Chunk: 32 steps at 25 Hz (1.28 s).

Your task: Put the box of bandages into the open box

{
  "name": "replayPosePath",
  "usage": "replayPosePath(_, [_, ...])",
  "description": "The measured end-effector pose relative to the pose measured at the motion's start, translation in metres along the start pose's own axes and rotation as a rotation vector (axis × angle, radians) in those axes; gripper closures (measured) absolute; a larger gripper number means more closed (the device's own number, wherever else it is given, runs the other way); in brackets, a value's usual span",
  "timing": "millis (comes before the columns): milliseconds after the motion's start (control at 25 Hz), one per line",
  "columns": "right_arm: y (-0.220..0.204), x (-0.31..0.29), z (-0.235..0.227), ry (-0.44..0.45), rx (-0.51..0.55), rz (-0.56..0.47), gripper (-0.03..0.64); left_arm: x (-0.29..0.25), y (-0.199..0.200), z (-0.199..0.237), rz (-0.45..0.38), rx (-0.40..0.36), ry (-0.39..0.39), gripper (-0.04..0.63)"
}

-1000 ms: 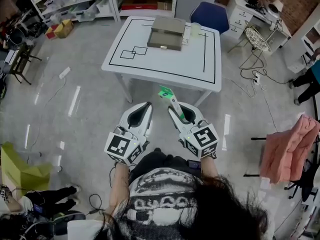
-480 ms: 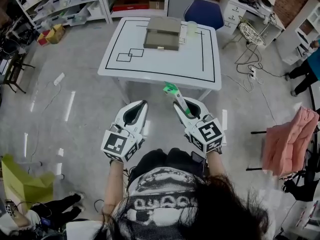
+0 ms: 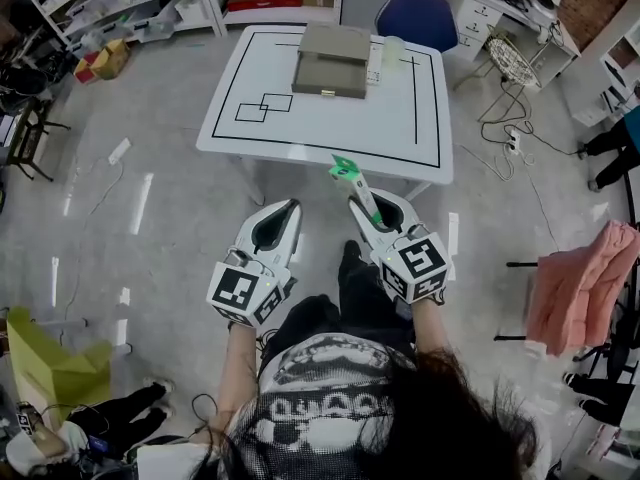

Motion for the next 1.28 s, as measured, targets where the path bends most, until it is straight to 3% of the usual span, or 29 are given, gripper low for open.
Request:
replayPosePath(360, [0.017,-0.052,-0.072,0.071,0.007,0.011,0.525,-0.079,0.013,0.036,0.001,0.057,0.047,0.595])
replayPosePath(800, [0.036,-0.099,-0.172,0.173,0.007,0.034,0.525,-0.189,0.052,0.047,-0.002,0.061,0.083,0.595])
replayPosePath(1280, [0.034,-0.134,-0.230,0.248,-0.006,0.062,0.525,-0.242,0.059,0.059,0.033,0.056,0.154,0.595])
Point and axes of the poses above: the fingertips, and each gripper's own axes: x backward along the fingers, z to its left, y out of its top, the point moved 9 cm from there along x, backward along the fingers, and after that the axes turned 11 degrees about z, right-handed, at the moved point
